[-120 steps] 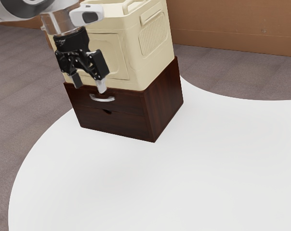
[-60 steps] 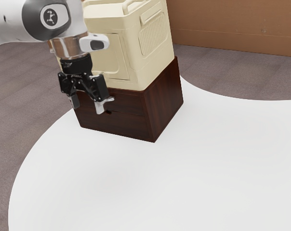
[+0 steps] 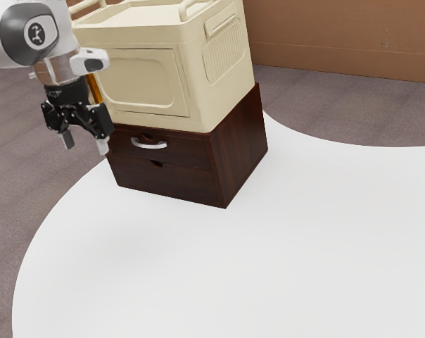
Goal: Pull the drawer handle with one arm to open the drawer
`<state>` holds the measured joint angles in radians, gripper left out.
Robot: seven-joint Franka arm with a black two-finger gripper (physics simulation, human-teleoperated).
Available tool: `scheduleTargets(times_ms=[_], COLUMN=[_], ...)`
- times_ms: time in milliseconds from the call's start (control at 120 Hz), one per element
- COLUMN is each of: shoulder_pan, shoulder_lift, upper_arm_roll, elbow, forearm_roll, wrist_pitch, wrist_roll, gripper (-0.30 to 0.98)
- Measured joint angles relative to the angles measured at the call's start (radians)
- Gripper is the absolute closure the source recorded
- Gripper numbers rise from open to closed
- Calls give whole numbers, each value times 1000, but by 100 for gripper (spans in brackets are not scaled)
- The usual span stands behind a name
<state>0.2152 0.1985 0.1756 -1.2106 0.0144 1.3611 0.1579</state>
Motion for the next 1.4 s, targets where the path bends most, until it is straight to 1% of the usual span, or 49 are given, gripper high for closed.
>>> scheduleTargets(times_ms=[100, 217, 533, 717, 875, 1017, 1200, 1400], shoulder_pan=[20, 41, 43, 64, 94, 108, 116, 82], shoulder_lift=[-1, -13, -170, -191, -192, -189, -181, -176], upper_arm_roll=[1, 0, -6, -10, -23, -22, -22, -15], elbow=[-3, -14, -245, -277, -305, -357, -371, -381], forearm_roll=[-2, -7, -2, -7, -9, -28, -64, -98], wrist_pitch=[12, 32, 74, 100, 140, 235, 339, 413], wrist_roll=[42, 162, 615, 909, 1107, 1247, 1395, 1529], gripper=[0, 0, 0, 0, 0, 0, 0, 0])
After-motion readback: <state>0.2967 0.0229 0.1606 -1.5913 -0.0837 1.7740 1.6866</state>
